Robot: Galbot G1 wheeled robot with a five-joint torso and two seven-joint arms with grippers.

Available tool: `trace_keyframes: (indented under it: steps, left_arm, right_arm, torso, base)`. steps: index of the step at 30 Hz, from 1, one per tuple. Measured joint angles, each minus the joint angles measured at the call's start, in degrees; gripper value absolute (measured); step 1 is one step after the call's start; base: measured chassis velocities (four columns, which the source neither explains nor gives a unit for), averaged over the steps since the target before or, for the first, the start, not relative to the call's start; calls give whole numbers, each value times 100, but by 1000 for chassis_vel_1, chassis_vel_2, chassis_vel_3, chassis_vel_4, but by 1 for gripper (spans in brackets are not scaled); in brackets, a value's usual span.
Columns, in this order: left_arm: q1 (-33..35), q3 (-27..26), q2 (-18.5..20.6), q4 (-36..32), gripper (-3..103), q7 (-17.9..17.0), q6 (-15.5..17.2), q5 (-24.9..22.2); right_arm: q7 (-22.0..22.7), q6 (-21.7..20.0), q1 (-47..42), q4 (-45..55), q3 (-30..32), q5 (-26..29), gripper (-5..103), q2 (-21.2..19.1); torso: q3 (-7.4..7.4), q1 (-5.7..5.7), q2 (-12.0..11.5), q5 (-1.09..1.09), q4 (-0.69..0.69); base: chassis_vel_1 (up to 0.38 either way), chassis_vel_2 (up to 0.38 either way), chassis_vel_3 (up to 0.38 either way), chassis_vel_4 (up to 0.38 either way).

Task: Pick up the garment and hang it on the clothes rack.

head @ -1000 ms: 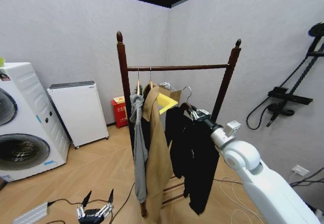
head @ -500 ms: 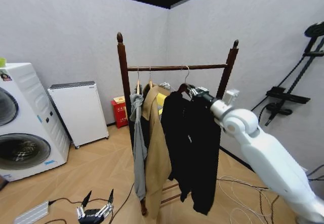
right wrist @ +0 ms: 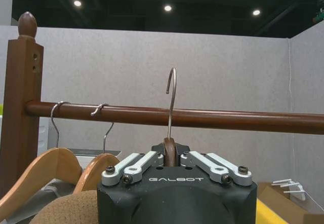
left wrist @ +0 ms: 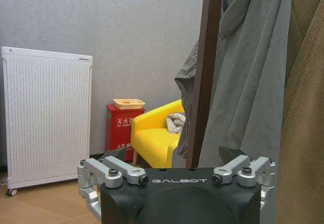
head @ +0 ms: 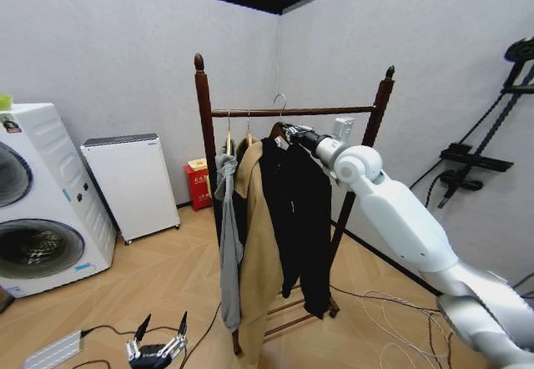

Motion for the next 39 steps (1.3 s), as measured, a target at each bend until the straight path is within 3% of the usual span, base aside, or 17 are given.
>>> trace_keyframes:
  steps: [23,29,32,33,34,36,37,39]
  left_arm:
    - [0,0,0,0,100,0,0,0]
    - [0,0,1,0,100,0,0,0]
    - [0,0,1,0,100,0,0,0]
    - [0,0,0,0,100,0,0,0]
    - [0,0,0,0,100,0,0,0]
    - [0,0,0,0,100,-1,0,0]
    - [0,0,0,0,100,-1,0,0]
    - [0,0,0,0,100,0,0,0]
  right_arm:
    - [-219,13,7,-515,-352,-414,7,249]
    - [45,117,-512,78,-19,-289,33,168]
    - [131,121,-774,385,160,-254,33,66]
    - [171,121,-1013,679,335,-225,44,-46]
    - [171,121,-1013,679,335,-225,44,-46]
    - [298,176,-1674,1393,770,-152,61,-344]
    - [298,176,-1674,1393,770,-152,61,-344]
    - [541,361,-2355,1929,1069,-122,72,-584]
  torso:
    - [-1,-1,1,0,-1]
    - [-1,-1,1,0,2]
    - [-1,-1,0,2,1]
    - [-1,-1,1,2,0]
    - [-1,-1,1,2,0]
    - [-1,-1,1,1,-1]
    - [-1,-1,1,1,-1]
    - [-1,-1,1,2,-2]
  base:
    - [0,0,0,0]
    - [0,0,0,0]
    - [0,0,0,0]
    - [0,0,0,0]
    - [0,0,0,0]
    - [0,0,0,0]
    - [0,0,0,0]
    - [0,0,0,0]
